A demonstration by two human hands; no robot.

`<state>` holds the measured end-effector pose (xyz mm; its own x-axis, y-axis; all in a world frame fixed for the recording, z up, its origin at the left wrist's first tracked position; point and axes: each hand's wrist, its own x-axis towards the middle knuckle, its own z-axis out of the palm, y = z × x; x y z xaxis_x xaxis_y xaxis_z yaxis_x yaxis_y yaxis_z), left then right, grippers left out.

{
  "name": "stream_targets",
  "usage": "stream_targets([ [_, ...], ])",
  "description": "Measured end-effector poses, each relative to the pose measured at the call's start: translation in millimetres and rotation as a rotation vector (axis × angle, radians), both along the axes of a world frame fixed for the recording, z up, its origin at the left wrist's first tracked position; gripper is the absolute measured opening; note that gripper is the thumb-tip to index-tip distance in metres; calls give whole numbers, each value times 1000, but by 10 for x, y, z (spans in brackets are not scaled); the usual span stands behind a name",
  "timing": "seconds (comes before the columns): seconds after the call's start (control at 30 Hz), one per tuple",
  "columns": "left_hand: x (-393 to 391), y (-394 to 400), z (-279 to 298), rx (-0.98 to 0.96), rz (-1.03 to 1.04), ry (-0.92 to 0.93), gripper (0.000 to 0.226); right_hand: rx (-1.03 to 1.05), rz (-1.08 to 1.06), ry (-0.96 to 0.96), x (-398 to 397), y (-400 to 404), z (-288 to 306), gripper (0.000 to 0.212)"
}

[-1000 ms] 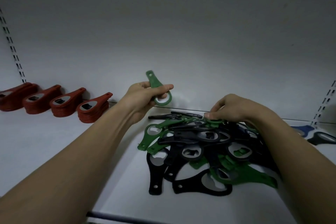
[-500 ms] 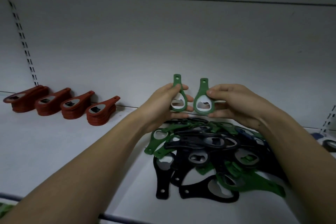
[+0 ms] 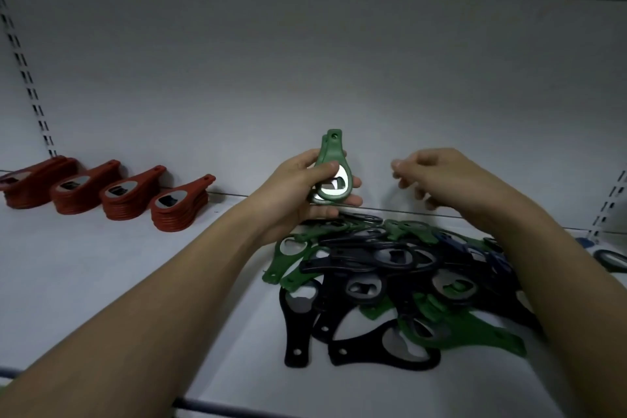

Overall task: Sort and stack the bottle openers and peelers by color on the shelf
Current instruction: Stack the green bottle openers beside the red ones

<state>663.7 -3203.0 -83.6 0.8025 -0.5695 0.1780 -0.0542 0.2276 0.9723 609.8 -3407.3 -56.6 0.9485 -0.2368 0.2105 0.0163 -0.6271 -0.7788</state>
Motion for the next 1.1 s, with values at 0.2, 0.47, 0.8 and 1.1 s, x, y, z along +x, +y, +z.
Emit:
stream_targets([
  [0.2,42,5,-32,35,56,11,29,-488,77,269,77,-215,-113,20],
  [0.47,80,5,-52,0,68,54,30,-501,342,496,-33,-357,-20,68],
  [0.8,89,9,-65,40,61,34,30,-494,434,447,-12,-362,-52,30],
  [1.1,82,20,-64,0,30,80,28,-79,203,-108,-18,-212,16,19],
])
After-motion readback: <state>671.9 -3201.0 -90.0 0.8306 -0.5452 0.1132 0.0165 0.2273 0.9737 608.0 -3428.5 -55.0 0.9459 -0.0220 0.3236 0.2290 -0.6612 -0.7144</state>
